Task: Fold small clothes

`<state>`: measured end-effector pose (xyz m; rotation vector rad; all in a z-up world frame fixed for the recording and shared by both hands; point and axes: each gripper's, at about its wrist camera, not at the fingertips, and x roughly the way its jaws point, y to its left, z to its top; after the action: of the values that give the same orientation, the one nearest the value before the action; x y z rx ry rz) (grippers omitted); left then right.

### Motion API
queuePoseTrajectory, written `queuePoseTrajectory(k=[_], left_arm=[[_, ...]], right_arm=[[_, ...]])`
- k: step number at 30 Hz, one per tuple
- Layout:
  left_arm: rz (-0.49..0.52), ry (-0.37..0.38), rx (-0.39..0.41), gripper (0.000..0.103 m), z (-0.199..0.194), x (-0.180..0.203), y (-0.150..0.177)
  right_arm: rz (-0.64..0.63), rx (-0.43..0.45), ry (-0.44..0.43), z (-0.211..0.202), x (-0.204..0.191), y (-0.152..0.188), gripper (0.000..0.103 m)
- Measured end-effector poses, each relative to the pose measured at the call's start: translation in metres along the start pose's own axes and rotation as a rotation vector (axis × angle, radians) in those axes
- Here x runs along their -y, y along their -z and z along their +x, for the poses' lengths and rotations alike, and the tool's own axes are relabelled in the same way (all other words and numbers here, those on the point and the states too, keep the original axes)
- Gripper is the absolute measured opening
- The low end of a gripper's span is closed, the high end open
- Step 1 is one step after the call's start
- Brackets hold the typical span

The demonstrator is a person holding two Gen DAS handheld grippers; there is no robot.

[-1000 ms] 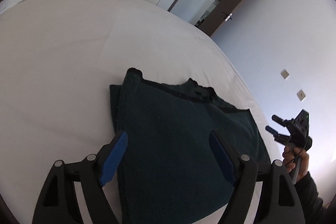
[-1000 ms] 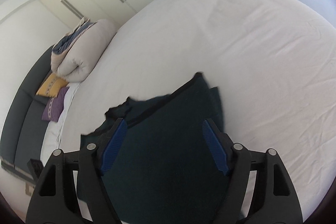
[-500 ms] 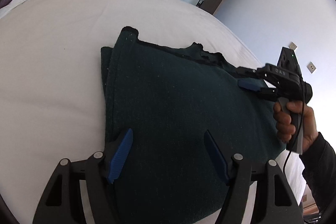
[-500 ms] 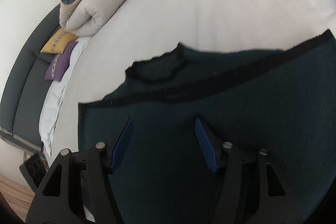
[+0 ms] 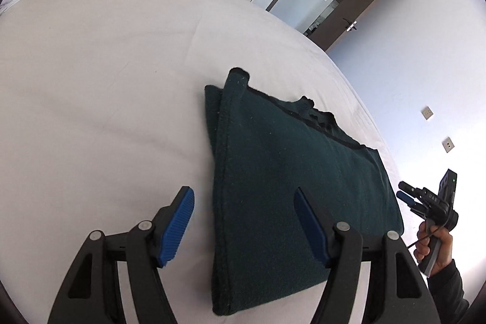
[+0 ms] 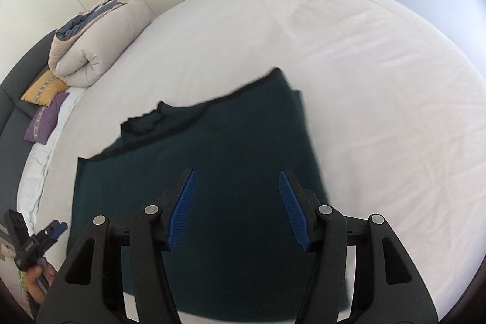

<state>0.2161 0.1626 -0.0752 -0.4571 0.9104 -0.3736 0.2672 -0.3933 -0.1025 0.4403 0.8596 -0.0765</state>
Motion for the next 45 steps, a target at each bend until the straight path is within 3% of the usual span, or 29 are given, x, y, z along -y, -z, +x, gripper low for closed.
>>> queuePoseTrajectory(k=[5,8,11,21,22,24,25,27,28,32,35,45], left_arm=[[-0.022,0.018,-0.049,0.071,-0.002,-0.005,0.036],[0.020,0.037,-0.031,0.068,-0.004,0.004,0.041],[0.052,0.033,-0.014,0.059,-0.001,0.010,0.037],[0.060,0.036,-0.008,0.057,0.009,0.010,0.025],[0.062,0.034,-0.006,0.052,0.009,0.011,0.025],[0.077,0.012,-0.010,0.029,0.009,0.012,0.026],[0.083,-0.001,-0.008,0.026,0.009,0.013,0.026],[0.080,-0.013,-0.001,0.018,0.008,0.012,0.026],[0.075,-0.014,0.002,0.017,0.007,0.010,0.026],[0.085,-0.027,0.002,0.013,0.006,0.011,0.026],[0.101,-0.044,0.015,0.009,0.005,0.014,0.027],[0.117,-0.054,0.028,0.007,-0.008,0.017,0.029]], right_arm=[[0.097,-0.011,-0.013,-0.038,0.070,0.031,0.055],[0.158,-0.006,-0.037,-0.045,0.091,0.039,0.055],[0.175,-0.001,-0.027,-0.053,0.103,0.043,0.055],[0.148,-0.049,-0.027,-0.052,0.106,0.046,0.055],[0.139,-0.060,-0.032,-0.049,0.103,0.047,0.055],[0.110,-0.072,-0.041,-0.046,0.094,0.049,0.055],[0.092,-0.074,-0.039,-0.045,0.089,0.049,0.054],[0.055,-0.077,-0.015,-0.044,0.081,0.049,0.044],[0.039,-0.091,-0.006,-0.042,0.077,0.049,0.028],[-0.048,-0.088,0.046,-0.046,0.064,0.049,0.014],[-0.056,-0.067,0.060,-0.052,0.064,0.048,0.008],[-0.079,-0.029,0.089,-0.068,0.059,0.055,0.005]])
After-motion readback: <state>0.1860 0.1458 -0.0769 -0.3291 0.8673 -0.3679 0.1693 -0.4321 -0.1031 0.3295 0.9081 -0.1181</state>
